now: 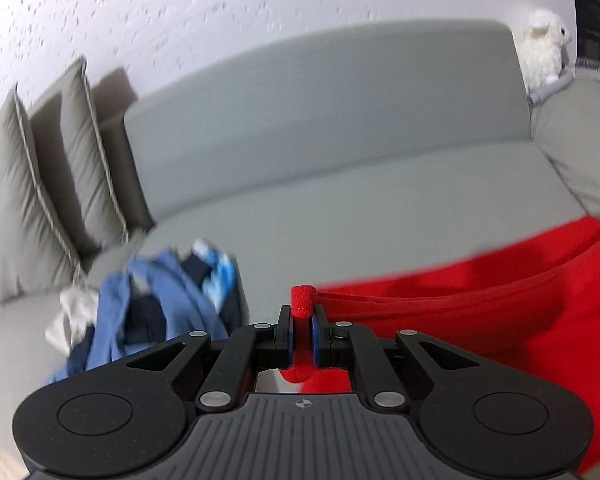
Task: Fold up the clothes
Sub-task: 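Lift the collar end and fold it onto the hem, then open both grippers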
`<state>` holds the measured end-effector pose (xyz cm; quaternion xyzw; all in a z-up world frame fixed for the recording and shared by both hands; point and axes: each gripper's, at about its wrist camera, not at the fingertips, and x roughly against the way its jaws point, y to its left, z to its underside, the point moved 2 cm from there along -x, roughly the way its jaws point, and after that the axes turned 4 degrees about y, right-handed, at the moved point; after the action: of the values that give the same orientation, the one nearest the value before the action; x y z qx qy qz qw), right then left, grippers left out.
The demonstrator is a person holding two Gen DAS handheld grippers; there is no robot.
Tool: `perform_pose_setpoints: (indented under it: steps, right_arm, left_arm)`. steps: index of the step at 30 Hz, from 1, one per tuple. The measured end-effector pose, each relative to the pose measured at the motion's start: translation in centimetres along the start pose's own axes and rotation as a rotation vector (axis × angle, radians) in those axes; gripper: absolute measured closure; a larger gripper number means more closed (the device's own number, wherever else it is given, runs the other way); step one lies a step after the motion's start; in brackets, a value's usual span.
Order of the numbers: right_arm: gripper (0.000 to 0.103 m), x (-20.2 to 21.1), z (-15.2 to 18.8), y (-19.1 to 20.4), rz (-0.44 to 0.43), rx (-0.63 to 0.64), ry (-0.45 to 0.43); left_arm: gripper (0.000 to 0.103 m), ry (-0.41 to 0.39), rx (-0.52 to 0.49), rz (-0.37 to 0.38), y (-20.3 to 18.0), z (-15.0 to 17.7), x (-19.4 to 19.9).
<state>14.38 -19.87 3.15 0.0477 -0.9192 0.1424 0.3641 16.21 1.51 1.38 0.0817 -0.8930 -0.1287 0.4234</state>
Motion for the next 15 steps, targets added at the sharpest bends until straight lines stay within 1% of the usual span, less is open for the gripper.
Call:
perform_pose_setpoints:
  steps: [5, 8, 15]
  right_arm:
    - [0.099, 0.6, 3.0, 0.7, -0.009, 0.007, 0.038]
    - [0.099, 1.5, 4.4, 0.9, -0.015, 0.019, 0.048]
    - [0.099, 1.9, 6.3, 0.5, -0.029, 0.0, 0.064]
  left_arm:
    - [0.095, 0.051, 0.007, 0.004, -1.2, 2.4, 0.5]
    - [0.095, 0.055, 0.013, 0.011, -0.6, 3.3, 0.2]
    - [0.095, 0.044, 0.038, 0.026, 0.2, 5.2, 1.2]
